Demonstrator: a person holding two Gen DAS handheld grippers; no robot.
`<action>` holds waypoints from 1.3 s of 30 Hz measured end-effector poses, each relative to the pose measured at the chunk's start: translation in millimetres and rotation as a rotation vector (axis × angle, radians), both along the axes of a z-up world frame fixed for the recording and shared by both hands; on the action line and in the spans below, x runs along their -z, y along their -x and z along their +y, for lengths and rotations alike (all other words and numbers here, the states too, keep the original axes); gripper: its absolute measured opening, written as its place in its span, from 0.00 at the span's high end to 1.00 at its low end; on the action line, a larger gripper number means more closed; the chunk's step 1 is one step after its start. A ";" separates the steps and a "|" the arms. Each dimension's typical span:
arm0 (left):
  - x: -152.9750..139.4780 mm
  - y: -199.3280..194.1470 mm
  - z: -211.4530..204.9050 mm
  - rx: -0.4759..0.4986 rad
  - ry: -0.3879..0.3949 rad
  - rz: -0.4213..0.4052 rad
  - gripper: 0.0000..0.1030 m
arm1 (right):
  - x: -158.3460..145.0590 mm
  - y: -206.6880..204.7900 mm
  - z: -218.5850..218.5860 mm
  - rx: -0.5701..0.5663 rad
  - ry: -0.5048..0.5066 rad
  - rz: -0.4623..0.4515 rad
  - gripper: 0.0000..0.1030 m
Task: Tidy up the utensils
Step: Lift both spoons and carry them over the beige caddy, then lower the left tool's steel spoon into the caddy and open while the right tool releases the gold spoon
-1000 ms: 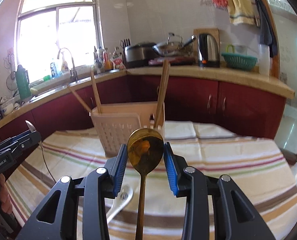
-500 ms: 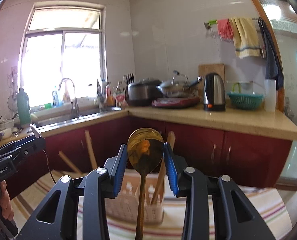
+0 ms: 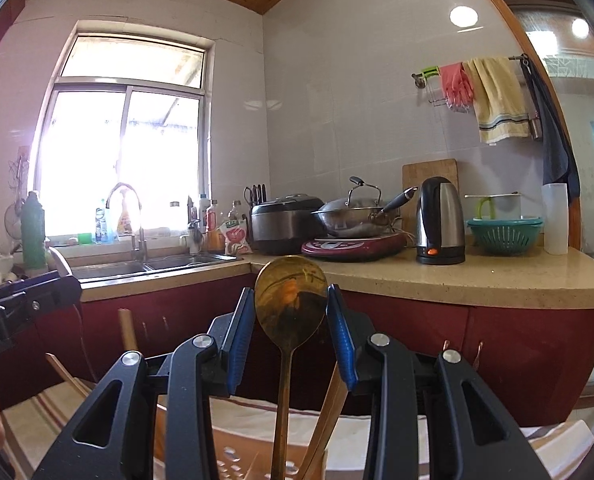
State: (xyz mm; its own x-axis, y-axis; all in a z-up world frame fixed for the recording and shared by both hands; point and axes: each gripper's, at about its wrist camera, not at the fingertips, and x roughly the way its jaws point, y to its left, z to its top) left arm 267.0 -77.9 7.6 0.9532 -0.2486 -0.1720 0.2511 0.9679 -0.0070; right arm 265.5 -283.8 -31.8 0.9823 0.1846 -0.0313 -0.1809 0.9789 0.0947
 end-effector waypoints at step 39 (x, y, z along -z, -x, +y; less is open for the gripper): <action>103.4 -46.6 -5.3 -0.008 -0.064 0.190 0.63 | 75.5 -6.9 19.6 -0.026 0.103 0.090 0.64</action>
State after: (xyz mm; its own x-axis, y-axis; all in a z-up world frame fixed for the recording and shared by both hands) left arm 313.6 -83.2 -95.8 0.9038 -0.2241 -0.3645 0.2438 0.9698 0.0082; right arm 272.4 -264.2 -107.3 0.9696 0.2009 -0.1394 -0.2013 0.9795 0.0113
